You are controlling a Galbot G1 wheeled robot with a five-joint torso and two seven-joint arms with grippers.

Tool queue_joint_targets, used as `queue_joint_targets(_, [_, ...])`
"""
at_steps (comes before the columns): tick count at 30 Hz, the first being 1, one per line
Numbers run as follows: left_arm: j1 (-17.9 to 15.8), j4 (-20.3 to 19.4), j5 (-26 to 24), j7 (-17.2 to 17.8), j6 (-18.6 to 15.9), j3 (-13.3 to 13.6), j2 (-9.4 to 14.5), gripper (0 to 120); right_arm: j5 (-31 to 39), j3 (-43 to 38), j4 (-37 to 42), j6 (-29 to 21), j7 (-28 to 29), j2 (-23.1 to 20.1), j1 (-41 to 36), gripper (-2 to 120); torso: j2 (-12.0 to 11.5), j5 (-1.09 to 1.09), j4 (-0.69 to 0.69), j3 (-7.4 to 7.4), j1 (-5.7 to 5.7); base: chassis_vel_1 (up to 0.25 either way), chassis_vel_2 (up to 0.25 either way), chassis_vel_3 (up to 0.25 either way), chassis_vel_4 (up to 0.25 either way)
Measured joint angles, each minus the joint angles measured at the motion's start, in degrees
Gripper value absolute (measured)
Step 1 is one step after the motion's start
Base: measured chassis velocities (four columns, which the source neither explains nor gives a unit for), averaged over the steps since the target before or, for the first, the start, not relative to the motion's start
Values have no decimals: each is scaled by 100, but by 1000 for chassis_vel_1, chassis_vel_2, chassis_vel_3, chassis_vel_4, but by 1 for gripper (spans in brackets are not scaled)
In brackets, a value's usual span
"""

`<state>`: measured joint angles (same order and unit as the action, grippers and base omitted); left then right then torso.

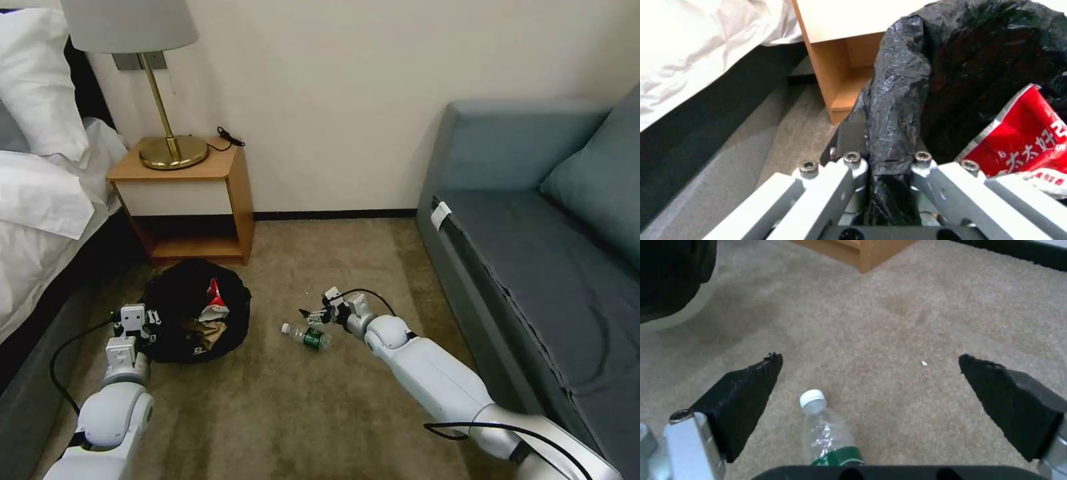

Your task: Pick up the trash bin, then pick up the garbage on the floor and place it into the trash bin.

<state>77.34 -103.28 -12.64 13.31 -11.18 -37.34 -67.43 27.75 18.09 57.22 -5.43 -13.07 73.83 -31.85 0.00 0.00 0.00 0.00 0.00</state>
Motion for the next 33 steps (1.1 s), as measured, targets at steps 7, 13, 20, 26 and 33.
queue_joint_targets(7, [-3,28,-9,-1,15,-3,-4,4,-23,23,-13,0,-29,4,-27,100,0,0,1,0,0,-34,60,44,-34])
queue_joint_targets(13, [-2,34,-13,-2,17,-5,-5,4,-42,69,-29,-2,-57,4,-36,100,0,0,0,0,0,-74,56,51,-52])
queue_joint_targets(20, [34,2,-28,-1,18,-50,14,4,-107,86,-85,-2,-125,28,-54,100,0,0,0,0,0,-77,64,71,-70])
queue_joint_targets(26, [69,-19,-43,1,19,-60,17,4,-215,140,-69,-2,-189,21,-106,100,0,0,0,0,0,-66,71,76,-83])
queue_joint_targets(33, [83,86,-172,-6,10,-17,160,4,-404,280,-40,16,-458,-19,-113,100,0,-1,0,0,0,-67,76,77,-77])
